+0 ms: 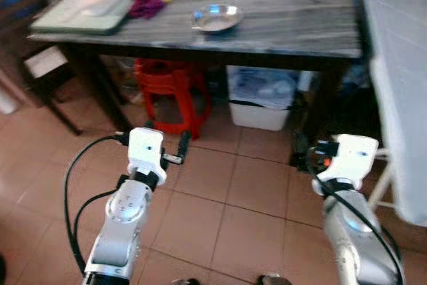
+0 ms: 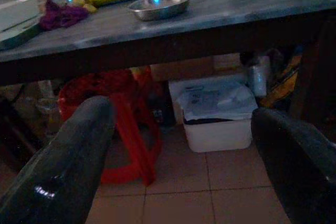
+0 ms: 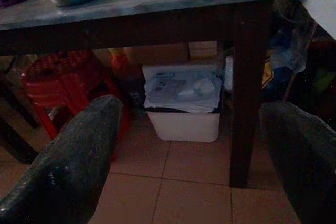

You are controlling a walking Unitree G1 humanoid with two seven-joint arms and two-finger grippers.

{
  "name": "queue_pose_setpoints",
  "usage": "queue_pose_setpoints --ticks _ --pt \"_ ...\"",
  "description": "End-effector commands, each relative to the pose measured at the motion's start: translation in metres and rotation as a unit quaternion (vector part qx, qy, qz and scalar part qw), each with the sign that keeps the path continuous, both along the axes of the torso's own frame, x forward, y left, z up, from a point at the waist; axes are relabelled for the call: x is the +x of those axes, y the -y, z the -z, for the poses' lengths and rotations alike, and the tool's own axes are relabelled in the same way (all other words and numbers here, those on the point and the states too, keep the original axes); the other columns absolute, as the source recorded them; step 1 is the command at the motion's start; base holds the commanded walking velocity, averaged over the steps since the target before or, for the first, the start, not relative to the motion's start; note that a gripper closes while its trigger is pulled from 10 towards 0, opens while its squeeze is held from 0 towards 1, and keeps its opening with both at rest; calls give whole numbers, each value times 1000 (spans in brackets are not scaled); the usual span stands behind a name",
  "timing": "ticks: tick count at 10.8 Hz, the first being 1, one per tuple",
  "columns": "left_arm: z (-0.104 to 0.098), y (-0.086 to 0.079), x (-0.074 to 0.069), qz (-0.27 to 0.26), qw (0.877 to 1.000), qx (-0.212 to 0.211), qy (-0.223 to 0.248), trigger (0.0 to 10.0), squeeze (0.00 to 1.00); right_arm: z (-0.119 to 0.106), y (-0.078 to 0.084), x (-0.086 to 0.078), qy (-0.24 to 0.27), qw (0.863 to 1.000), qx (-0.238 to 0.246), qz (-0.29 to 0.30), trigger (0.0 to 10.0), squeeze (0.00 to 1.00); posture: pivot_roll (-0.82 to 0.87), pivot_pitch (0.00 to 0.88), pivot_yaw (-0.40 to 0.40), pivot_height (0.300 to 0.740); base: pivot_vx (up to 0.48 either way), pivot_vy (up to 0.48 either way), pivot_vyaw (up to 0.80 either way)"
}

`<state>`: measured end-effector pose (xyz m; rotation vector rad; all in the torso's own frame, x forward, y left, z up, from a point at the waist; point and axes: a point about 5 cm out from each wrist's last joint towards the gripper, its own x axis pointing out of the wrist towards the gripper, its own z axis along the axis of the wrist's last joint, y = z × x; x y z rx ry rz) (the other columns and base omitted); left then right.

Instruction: Setting the table

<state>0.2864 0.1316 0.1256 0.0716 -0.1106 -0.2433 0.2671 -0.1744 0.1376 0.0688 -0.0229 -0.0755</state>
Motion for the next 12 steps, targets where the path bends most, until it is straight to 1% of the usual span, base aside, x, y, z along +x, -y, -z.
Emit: queue_pose_setpoints --ticks 1,3,4,5,6,7,9,10,12 --pt "0 0 -1 2 1000 -3 -4 10000 0 -1 2 -1 2 1000 -1 3 10000 0 -129 141 125 740 0 -364 -419" --pt "-1 -1 0 3 1000 -1 -3 10000 0 -3 4 -1 9 1000 -5 11 10000 0 -128 140 127 740 0 -366 0" --pt "-2 -1 0 3 1000 -2 -2 10000 0 -7 6 -2 22 1000 -12 14 10000 0 -129 142 127 740 0 -360 0" --pt "-9 0 1 5 1000 -10 6 10000 0 -19 7 -2 53 998 -34 17 10000 0 -130 143 126 740 0 -360 0" --pt "-14 1 1 6 1000 -15 12 10000 0 -25 8 -3 65 997 -48 20 10000 0 -133 144 124 740 0 -352 0" --pt "-16 2 1 6 1000 -17 14 10000 0 -28 9 -3 70 996 -57 25 10000 0 -133 145 123 740 0 -352 0" --pt "-13 3 0 9 1000 -18 11 10000 0 -30 8 -6 79 994 -75 29 10000 0 -137 146 121 740 0 -352 0" --pt "-13 3 -1 10 1000 -19 8 10000 0 -29 8 -7 77 994 -77 31 10000 0 -137 146 121 740 0 -352 -431" --pt "-13 3 -1 12 1000 -18 8 10000 0 -29 6 -7 75 994 -78 28 10000 0 -136 148 118 740 0 -352 -800"
